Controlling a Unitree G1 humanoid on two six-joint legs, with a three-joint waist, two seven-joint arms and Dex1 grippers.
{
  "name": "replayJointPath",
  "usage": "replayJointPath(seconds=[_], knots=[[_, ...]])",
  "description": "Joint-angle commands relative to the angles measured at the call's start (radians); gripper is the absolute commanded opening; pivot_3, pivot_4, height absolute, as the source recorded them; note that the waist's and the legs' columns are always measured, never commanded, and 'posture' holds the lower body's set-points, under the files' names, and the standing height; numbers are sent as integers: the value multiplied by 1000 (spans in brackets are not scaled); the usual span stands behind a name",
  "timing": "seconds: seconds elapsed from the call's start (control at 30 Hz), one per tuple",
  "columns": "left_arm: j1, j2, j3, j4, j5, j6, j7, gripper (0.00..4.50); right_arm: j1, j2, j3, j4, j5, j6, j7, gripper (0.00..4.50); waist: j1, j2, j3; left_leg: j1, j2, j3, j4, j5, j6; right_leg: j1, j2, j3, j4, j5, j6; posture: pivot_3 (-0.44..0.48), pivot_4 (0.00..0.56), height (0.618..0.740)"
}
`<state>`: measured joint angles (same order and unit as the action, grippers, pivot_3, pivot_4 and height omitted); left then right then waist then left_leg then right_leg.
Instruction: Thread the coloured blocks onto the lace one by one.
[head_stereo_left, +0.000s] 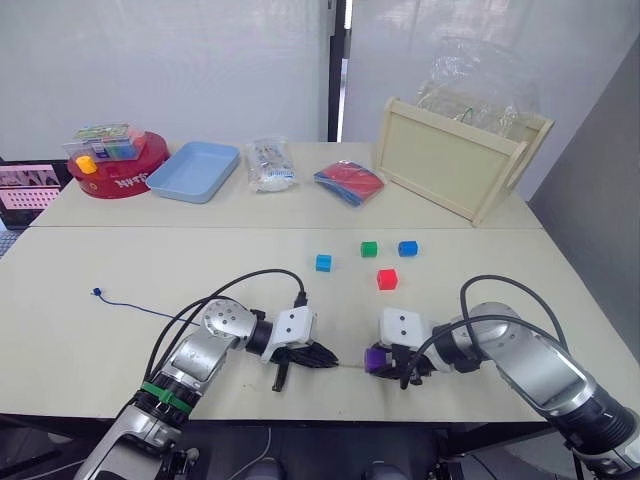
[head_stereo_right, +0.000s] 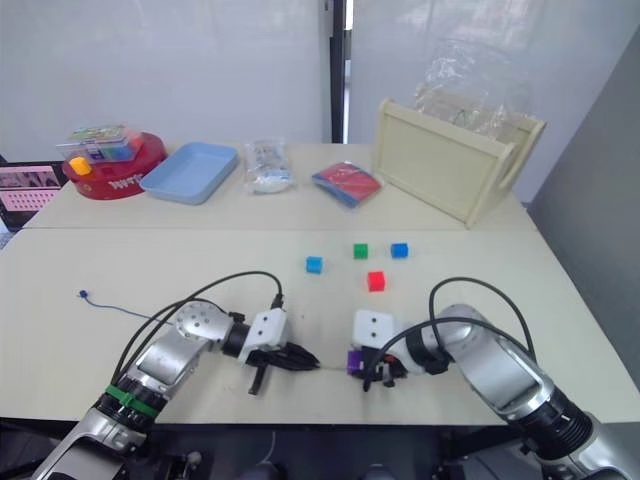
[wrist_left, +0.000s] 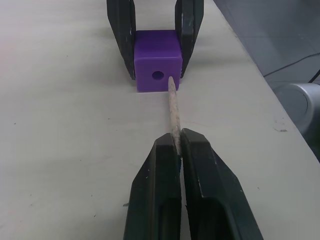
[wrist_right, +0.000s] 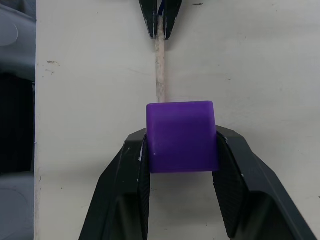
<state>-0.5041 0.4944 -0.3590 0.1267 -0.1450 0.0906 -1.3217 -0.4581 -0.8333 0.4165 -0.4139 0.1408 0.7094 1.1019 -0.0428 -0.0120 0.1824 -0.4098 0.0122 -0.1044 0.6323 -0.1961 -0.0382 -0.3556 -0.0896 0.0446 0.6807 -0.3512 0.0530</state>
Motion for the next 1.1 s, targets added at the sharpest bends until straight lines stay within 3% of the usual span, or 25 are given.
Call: replayJointPath(seconds=[0.03,0.9,1.1], knots=[[-6,-19,-3,-30,-1,3,22,0,3,7,-12,-34,10,9,-8,1180,0,0,0,0,0,0,0,0,0,0,0,0,0,0,0,0,150,740],[-13,-38,2,-89,-38,86,18,0,4,39,9,1,-8,1,-23,1180,-3,0,0,0,0,0,0,0,0,0,0,0,1,0,0,0,150,740],[-35,-103,-21,-39,-3,63,75,0,-14,62,12,17,-13,-3,-30,1180,-3,0,0,1,0,0,1,0,0,0,0,0,1,0,0,0,150,740]])
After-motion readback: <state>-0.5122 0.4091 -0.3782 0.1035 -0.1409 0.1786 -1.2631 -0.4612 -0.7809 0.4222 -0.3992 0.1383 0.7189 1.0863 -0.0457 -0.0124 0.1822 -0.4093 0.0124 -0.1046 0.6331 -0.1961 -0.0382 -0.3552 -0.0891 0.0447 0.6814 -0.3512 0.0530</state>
